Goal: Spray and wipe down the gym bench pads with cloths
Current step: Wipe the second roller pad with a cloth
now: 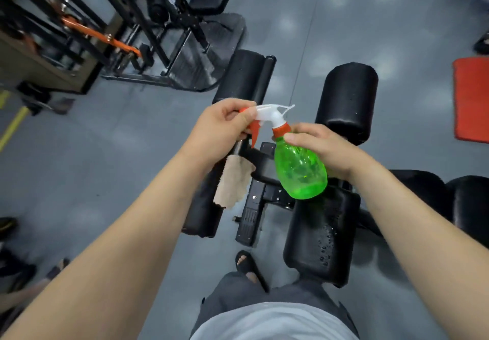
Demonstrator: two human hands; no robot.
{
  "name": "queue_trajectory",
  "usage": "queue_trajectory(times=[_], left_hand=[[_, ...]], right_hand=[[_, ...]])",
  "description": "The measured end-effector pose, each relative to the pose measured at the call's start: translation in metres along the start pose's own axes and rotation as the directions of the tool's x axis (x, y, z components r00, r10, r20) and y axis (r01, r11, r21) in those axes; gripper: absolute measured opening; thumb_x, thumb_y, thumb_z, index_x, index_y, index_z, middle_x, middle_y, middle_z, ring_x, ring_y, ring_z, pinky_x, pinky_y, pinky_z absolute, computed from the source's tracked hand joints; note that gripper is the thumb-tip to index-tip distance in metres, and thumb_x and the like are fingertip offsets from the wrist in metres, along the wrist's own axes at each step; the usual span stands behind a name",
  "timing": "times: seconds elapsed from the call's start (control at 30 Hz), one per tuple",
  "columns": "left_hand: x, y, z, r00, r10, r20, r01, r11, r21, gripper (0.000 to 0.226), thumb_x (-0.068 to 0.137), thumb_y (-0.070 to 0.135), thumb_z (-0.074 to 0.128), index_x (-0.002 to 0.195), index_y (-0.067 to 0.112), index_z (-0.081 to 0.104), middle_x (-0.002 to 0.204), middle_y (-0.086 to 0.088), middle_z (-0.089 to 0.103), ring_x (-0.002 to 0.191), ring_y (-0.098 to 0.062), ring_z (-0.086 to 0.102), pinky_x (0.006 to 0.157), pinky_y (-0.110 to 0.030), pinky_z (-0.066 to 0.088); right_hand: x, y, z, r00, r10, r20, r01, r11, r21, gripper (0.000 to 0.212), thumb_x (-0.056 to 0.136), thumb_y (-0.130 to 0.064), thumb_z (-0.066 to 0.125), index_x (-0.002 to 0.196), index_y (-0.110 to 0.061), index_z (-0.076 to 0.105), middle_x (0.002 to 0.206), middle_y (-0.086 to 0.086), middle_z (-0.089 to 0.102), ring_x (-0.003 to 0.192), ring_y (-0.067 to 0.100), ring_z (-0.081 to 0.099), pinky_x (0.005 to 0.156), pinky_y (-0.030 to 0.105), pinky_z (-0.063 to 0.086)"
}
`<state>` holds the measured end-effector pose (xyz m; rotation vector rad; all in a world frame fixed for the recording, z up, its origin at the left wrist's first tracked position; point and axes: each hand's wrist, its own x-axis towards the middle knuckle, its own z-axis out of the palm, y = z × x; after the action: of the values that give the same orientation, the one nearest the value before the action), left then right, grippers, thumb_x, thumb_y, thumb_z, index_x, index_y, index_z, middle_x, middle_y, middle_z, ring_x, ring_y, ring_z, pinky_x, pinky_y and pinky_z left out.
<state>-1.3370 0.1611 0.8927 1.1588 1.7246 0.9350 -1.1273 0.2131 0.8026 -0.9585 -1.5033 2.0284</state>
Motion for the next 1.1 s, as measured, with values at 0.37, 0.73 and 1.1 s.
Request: queue_trajectory(times=[0.37, 0.73, 1.1], left_hand=[[0.047, -0.063, -0.058, 0.914, -0.22, -0.341, 0.233, 0.972, -0.001, 0.016, 0.094, 0.018, 0.051, 0.094, 0.015, 0.067, 0.094, 0.0, 0.073, 0.079, -0.013, 0.06, 0.076, -0.029, 0.051], [0.127, -0.1, -0.044, 0.944, -0.089, -0.318, 0.198, 0.924, 0.327, 0.02, 0.092, 0.02, 0.049, 0.109, 0.024, 0.058, 0.114, 0.004, 0.054, 0.117, -0.022, 0.052, 0.092, -0.029, 0.042], [0.145, -0.134, -0.022, 0.951, -0.004, -0.31, 0.164, 0.855, 0.493, 0.058, 0.1, 0.038, 0.046, 0.152, 0.017, 0.032, 0.155, 0.002, 0.028, 0.12, -0.027, 0.054, 0.085, -0.037, 0.04]], right_hand=[[0.047, -0.021, 0.003, 0.979, 0.088, -0.182, -0.045, 0.973, 0.228, 0.01, 0.095, -0.023, 0.066, 0.102, -0.018, 0.061, 0.095, 0.007, 0.073, 0.072, 0.017, 0.068, 0.07, 0.033, 0.056], [0.092, -0.047, -0.005, 0.963, 0.187, -0.193, -0.187, 0.982, 0.016, 0.039, 0.095, -0.034, 0.068, 0.118, -0.003, 0.064, 0.102, 0.018, 0.064, 0.09, 0.03, 0.064, 0.086, 0.044, 0.055], [0.131, -0.077, -0.012, 0.946, 0.291, -0.142, -0.308, 0.944, -0.117, 0.026, 0.088, -0.033, 0.075, 0.112, -0.024, 0.072, 0.094, 0.007, 0.07, 0.082, 0.021, 0.068, 0.079, 0.035, 0.055]])
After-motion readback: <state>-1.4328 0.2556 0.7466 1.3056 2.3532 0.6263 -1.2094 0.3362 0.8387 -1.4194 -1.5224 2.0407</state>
